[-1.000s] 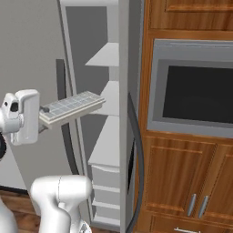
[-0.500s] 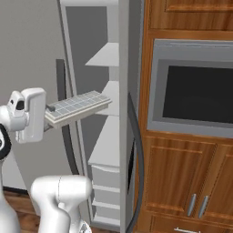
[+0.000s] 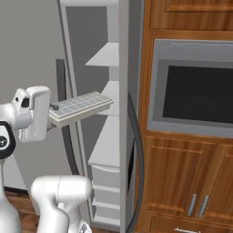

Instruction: The ice cube tray has been filled with water. Take the tray and place it in the freezer to make ice. Close the freezer door after placing the tray.

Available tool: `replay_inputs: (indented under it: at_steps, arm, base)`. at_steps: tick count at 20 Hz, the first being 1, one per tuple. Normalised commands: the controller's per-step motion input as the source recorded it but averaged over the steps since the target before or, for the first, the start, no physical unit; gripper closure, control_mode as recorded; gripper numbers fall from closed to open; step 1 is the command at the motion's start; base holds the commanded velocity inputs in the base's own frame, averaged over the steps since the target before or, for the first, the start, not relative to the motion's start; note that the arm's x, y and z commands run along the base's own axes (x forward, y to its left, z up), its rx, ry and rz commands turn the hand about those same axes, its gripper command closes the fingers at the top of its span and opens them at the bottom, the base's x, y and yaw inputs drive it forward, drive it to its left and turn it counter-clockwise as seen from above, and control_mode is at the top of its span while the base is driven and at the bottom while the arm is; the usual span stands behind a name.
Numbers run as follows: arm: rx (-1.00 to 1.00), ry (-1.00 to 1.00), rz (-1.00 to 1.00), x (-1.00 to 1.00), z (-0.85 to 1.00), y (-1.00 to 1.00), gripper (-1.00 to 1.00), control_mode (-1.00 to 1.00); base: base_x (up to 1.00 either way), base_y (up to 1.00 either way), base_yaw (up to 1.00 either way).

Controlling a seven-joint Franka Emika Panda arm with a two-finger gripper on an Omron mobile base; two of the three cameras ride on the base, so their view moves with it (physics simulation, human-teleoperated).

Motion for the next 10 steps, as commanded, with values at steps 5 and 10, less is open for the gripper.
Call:
replay_inputs:
  at_steps: [5, 10]
  arm:
    - [0.0, -0.07, 0.09, 0.06, 0.0, 0.0, 1.0, -1.0]
    - [-0.01, -0.12, 0.07, 0.14, 0.0, -0.02, 1.0, -1.0]
  base:
    - [0.0, 0.0, 0.0]
    - [0.0, 0.0, 0.0]
